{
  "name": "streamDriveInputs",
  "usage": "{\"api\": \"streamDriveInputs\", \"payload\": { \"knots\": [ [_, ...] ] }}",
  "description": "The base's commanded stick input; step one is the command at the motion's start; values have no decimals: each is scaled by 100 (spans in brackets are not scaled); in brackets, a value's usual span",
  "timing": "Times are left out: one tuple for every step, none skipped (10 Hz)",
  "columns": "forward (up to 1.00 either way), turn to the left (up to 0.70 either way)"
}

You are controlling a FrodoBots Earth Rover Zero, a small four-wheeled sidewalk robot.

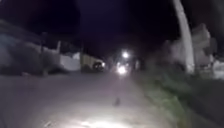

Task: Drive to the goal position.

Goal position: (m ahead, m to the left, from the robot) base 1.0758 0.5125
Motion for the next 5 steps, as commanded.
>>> {"api": "streamDriveInputs", "payload": {
  "knots": [
    [70,0],
    [70,0],
    [70,0],
    [70,0],
    [70,0]
  ]
}}
